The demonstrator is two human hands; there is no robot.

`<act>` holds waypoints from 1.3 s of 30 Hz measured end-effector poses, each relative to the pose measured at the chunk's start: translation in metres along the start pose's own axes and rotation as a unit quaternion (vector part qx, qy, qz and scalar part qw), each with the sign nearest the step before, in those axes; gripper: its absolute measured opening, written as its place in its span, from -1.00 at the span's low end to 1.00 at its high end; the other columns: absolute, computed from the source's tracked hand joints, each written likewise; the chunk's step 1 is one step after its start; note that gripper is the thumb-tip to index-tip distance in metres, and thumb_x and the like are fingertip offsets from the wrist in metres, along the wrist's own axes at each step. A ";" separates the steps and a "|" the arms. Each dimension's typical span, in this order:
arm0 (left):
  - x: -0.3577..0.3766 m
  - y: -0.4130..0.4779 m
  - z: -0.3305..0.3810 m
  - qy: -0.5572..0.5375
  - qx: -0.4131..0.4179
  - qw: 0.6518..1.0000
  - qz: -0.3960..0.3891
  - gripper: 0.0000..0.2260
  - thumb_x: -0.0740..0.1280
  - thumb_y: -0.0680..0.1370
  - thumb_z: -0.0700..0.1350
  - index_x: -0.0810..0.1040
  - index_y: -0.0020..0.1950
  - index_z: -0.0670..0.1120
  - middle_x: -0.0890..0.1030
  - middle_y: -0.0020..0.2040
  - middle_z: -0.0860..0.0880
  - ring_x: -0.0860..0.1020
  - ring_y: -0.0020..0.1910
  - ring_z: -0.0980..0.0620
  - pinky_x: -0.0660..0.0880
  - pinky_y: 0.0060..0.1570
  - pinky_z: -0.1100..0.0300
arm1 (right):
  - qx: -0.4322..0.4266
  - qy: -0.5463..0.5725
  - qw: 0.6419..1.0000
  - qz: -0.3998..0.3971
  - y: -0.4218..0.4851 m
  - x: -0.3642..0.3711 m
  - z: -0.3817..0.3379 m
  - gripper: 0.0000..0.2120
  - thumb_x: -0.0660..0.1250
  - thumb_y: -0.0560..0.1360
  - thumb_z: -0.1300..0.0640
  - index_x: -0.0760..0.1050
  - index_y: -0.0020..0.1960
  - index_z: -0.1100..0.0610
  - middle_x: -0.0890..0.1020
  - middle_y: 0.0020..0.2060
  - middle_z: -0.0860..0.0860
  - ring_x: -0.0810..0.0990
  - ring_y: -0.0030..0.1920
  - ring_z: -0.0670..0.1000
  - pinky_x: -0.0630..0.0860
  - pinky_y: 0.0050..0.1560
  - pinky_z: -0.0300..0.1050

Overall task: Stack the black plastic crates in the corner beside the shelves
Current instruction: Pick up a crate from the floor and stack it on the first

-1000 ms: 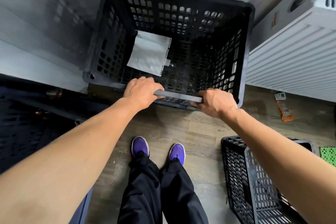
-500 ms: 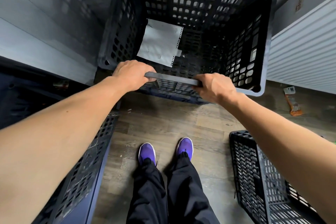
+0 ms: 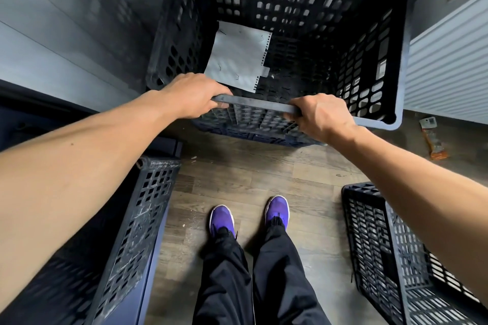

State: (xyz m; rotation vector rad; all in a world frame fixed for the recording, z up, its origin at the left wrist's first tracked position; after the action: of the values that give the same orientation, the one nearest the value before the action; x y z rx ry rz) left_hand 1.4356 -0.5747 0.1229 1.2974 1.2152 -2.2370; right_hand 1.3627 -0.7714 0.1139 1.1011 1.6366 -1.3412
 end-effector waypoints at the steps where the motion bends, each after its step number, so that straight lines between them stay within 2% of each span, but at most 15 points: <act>1: -0.001 -0.001 0.000 -0.008 -0.002 1.000 0.002 -0.81 0.30 0.60 -0.07 0.56 0.17 0.16 0.66 -0.09 0.06 0.58 -0.10 -0.04 0.51 -0.03 0.01 | -0.002 0.000 1.000 0.005 0.000 0.000 -0.001 -0.73 0.19 0.58 -0.16 0.54 0.07 -0.03 0.66 -0.15 0.07 0.62 -0.14 0.21 0.49 -0.21 0.01; 4: 0.001 -0.007 0.006 -0.047 -0.013 0.999 0.015 -0.73 0.29 0.61 -0.11 0.57 0.22 0.21 0.65 -0.01 0.12 0.53 -0.06 0.04 0.45 0.08 0.02 | -0.004 0.000 1.000 -0.002 -0.005 0.003 -0.002 -0.75 0.19 0.58 -0.14 0.53 0.08 -0.03 0.67 -0.15 0.07 0.62 -0.15 0.21 0.49 -0.22 0.01; 8: 0.006 -0.010 0.006 -0.076 -0.027 0.996 0.036 -0.72 0.29 0.62 -0.03 0.54 0.27 0.28 0.65 0.09 0.13 0.55 0.12 -0.04 0.35 0.13 0.02 | -0.002 -0.006 1.000 -0.017 -0.009 0.008 -0.002 -0.78 0.20 0.58 -0.13 0.52 0.07 -0.03 0.66 -0.14 0.05 0.62 -0.14 0.21 0.49 -0.22 0.02; 12: 0.007 -0.007 0.004 -0.076 -0.021 0.997 0.027 -0.75 0.29 0.62 -0.01 0.55 0.24 0.28 0.65 0.04 0.16 0.55 0.07 -0.01 0.29 0.00 0.10 | 0.000 0.004 1.000 -0.025 -0.008 0.005 -0.002 -0.78 0.22 0.58 -0.12 0.52 0.06 -0.02 0.66 -0.14 0.06 0.61 -0.13 0.20 0.47 -0.21 0.01; 18: 0.012 -0.010 0.000 -0.081 -0.027 0.996 0.031 -0.75 0.28 0.62 -0.01 0.54 0.24 0.29 0.65 0.06 0.15 0.55 0.08 -0.03 0.34 0.06 0.02 | -0.009 0.000 1.000 -0.023 -0.010 0.007 -0.007 -0.80 0.22 0.59 -0.10 0.52 0.08 -0.02 0.66 -0.15 0.06 0.62 -0.14 0.20 0.45 -0.23 -0.01; 23: 0.016 -0.007 -0.003 -0.077 -0.017 0.996 0.032 -0.75 0.28 0.62 0.01 0.53 0.23 0.32 0.66 0.03 0.17 0.56 0.04 -0.02 0.32 -0.02 0.07 | -0.012 -0.001 1.000 -0.023 -0.010 0.008 -0.007 -0.77 0.21 0.60 -0.11 0.52 0.07 0.00 0.65 -0.17 0.06 0.60 -0.18 0.20 0.38 -0.27 -0.06; 29: 0.018 -0.006 -0.005 -0.081 -0.012 0.996 0.024 -0.76 0.27 0.62 0.01 0.53 0.23 0.29 0.62 0.02 0.16 0.51 0.06 0.00 0.28 -0.02 0.08 | -0.003 0.003 1.000 -0.017 -0.009 0.011 -0.005 -0.77 0.22 0.58 -0.14 0.51 0.11 -0.05 0.67 -0.14 0.03 0.62 -0.12 0.19 0.43 -0.24 -0.04; 32: 0.028 -0.007 0.007 -0.079 -0.004 0.997 0.010 -0.77 0.26 0.61 -0.02 0.55 0.21 0.23 0.57 0.04 0.10 0.42 0.15 -0.02 0.25 0.03 0.05 | 0.018 0.020 0.999 -0.043 -0.016 0.021 0.004 -0.72 0.24 0.55 -0.15 0.47 0.23 -0.14 0.68 -0.04 0.01 0.63 -0.03 0.18 0.51 -0.15 0.00; 36: 0.028 0.000 0.036 -0.093 0.019 0.995 0.029 -0.76 0.27 0.59 0.13 0.57 0.22 0.16 0.54 0.16 0.09 0.42 0.21 -0.02 0.31 0.16 -0.01 | 0.013 0.036 0.997 -0.061 -0.023 0.024 0.013 -0.69 0.26 0.54 -0.11 0.45 0.26 -0.13 0.68 0.00 0.02 0.62 0.01 0.17 0.53 -0.11 0.00; 39: 0.031 0.011 0.068 -0.077 0.040 0.996 0.019 -0.75 0.24 0.59 0.16 0.54 0.23 0.17 0.56 0.06 0.08 0.51 0.11 -0.03 0.35 0.04 0.04 | 0.003 0.063 0.995 -0.079 -0.030 0.023 0.027 -0.67 0.29 0.53 -0.05 0.46 0.30 -0.13 0.67 0.01 0.02 0.61 0.03 0.16 0.44 -0.15 -0.08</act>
State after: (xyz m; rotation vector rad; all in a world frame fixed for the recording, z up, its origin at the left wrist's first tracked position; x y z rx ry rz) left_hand 1.3860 -0.6295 0.1079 1.1407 1.0478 -2.3319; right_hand 1.3270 -0.7964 0.0981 1.0989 1.8462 -1.4020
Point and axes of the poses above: each hand's wrist, its own y-axis towards the middle knuckle, its own x-axis out of the palm, z = x × y, the point moved 9 cm from there along y, towards the middle knuckle
